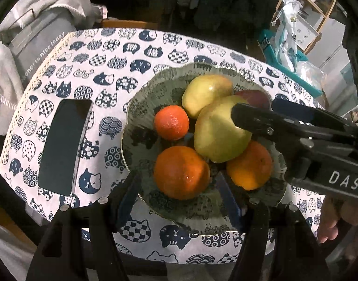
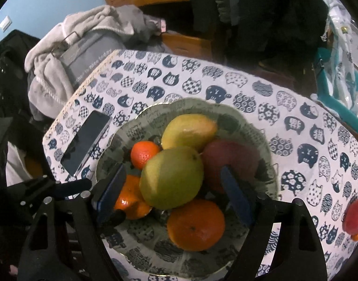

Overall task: Organize fruits
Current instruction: 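Lower the orange into the bowl with the left tool while the right tool lowers the pear in, then withdraw both open tools from the bowl toward the red apple and mandarin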

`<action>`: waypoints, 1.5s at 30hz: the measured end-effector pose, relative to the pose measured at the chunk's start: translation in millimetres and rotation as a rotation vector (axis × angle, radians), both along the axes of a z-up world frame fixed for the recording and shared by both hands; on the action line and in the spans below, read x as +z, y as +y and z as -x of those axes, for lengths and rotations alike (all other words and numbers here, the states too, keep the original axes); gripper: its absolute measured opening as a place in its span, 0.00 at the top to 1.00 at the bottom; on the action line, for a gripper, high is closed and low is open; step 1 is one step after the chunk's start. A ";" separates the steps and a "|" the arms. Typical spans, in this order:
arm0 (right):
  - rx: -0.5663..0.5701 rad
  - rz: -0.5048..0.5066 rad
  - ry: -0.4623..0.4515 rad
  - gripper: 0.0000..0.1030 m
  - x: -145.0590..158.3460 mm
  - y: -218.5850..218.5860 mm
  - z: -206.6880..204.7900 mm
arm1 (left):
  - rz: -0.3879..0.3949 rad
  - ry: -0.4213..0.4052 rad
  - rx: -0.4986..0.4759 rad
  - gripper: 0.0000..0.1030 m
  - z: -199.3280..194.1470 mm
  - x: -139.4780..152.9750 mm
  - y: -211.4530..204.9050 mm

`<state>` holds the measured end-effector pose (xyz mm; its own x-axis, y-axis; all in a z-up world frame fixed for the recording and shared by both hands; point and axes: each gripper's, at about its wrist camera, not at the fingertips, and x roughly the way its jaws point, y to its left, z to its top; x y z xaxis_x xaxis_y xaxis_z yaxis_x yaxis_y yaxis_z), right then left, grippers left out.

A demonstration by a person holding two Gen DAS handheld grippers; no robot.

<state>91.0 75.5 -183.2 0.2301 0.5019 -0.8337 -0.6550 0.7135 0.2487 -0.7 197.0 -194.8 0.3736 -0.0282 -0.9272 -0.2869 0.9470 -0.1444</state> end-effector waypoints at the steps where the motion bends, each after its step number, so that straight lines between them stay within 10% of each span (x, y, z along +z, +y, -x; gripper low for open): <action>1: -0.007 0.000 -0.007 0.19 2.4 -3.1 0.0 | -0.002 -0.008 0.001 0.33 -0.2 3.0 -0.4; 45: -0.312 -0.098 -0.324 0.15 151.6 -181.1 30.8 | -0.100 -0.370 -0.212 0.22 3.1 147.2 -119.3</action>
<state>60.2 -105.6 -31.6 0.6234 0.4403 -0.6461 -0.4679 0.8721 0.1429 -3.8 77.7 -47.6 0.6770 -0.0569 -0.7338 -0.0305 0.9940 -0.1052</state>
